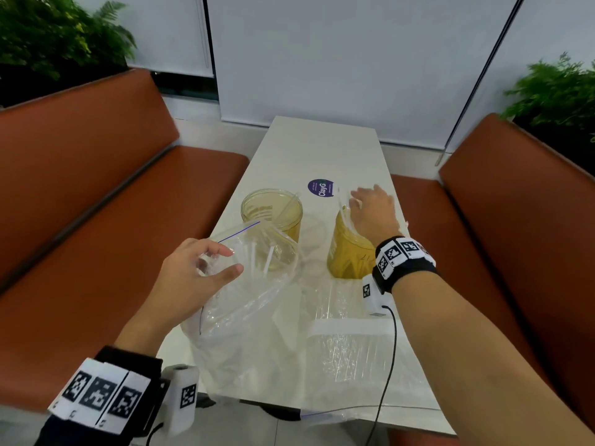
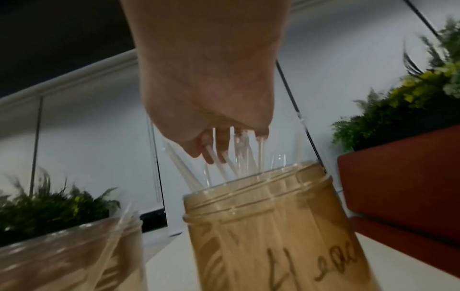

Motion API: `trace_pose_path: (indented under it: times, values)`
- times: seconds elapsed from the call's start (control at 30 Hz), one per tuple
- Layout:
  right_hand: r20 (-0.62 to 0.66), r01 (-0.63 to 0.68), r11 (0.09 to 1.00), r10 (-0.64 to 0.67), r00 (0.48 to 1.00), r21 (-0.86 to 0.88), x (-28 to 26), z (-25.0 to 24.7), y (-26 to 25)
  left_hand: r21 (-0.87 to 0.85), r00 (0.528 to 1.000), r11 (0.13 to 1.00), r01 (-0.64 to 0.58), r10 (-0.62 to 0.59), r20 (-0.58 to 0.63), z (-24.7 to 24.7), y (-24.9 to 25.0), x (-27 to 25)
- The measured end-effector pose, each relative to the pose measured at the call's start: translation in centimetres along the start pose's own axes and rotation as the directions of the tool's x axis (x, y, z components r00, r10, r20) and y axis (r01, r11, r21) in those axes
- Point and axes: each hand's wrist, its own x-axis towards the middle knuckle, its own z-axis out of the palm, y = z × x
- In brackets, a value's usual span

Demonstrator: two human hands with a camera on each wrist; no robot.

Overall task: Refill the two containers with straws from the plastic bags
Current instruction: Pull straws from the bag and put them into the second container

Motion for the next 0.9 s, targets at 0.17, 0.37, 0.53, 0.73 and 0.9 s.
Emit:
trace_pose_path:
  times: [0.17, 0.37, 0.53, 0.73, 0.9]
  values:
    - [-0.236, 0.127, 0.99, -0.11, 0.966, 0.058, -1.3, -3.2, -5.1, -0.024, 1.0, 0.999, -0.029, 0.028, -0.011, 0.0, -0.1, 0.0]
    - [0.127, 0.255, 0.817, -0.369, 0.921, 0.518, -8.1, -7.0, -16.6, -0.076, 0.997, 0.995, -0.07, 0.067, -0.046, 0.3, -0.1, -0.1]
    - [0.566, 0.289, 0.953, -0.289, 0.772, 0.093, -11.5, -4.1, -19.3, -0.285, 0.999, 0.958, 0.018, -0.031, -0.041, 0.4, -0.3, -0.2]
    - [0.591, 0.097, 0.915, -0.33, 0.737, 0.391, -13.5, -0.2, -18.9, -0.314, 0.996, 0.949, 0.013, -0.041, -0.083, 0.0, -1.2, -0.3]
    - [0.515, 0.163, 0.891, -0.385, 0.766, 0.423, -13.9, 1.2, -18.9, -0.336, 0.988, 0.942, 0.018, -0.067, -0.137, -0.3, -1.4, -0.5]
